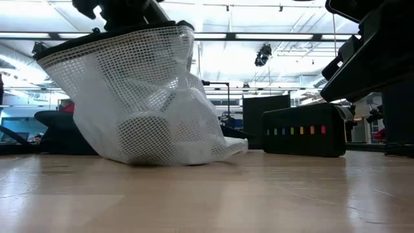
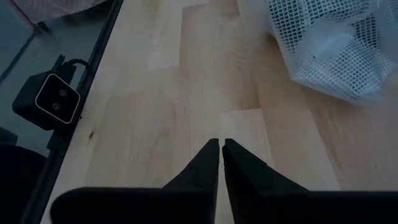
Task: Unpack backpack
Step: Put the black calculator into the white mesh envelope, then close the white white mesh envelope
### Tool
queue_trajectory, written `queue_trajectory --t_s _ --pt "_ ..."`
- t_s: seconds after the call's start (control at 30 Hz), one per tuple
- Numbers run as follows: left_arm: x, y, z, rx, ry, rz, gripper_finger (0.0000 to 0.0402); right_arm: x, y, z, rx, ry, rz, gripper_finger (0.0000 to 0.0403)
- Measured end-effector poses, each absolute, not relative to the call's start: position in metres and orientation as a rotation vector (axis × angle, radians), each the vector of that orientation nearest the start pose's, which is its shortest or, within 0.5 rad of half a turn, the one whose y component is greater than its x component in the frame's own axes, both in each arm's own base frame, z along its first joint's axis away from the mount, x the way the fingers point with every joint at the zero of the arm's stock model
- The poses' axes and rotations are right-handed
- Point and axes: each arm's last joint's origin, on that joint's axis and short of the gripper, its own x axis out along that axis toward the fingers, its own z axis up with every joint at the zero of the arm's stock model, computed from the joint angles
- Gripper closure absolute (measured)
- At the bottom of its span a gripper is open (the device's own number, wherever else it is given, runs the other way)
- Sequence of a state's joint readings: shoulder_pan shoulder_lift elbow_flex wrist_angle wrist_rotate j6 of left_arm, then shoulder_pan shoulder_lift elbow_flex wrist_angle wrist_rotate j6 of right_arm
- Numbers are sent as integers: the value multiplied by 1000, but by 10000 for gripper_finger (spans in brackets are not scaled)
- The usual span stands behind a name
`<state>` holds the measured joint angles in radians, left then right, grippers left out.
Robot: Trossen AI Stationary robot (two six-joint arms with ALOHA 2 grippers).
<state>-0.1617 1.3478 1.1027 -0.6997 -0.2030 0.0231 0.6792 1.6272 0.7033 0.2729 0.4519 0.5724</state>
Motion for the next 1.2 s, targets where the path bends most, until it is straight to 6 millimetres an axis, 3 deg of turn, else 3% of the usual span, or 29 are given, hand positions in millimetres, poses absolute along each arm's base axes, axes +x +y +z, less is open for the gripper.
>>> queue_trajectory --t_s 0.33,0.5,0.63,0.87,1.1,1.2 --pt "273 -28 277 182 944 72 251 246 182 151 221 586 51 398" --pt "276 -29 290 176 912 72 217 247 180 151 222 584 45 399" --pt "280 -29 315 181 834 66 204 248 179 152 225 579 37 402" --pt "279 -37 380 247 670 15 204 253 176 155 243 543 36 398" --pt "248 -39 446 285 552 67 204 261 174 163 250 460 65 402" --pt "225 -42 458 257 504 47 204 263 172 165 262 440 64 400"
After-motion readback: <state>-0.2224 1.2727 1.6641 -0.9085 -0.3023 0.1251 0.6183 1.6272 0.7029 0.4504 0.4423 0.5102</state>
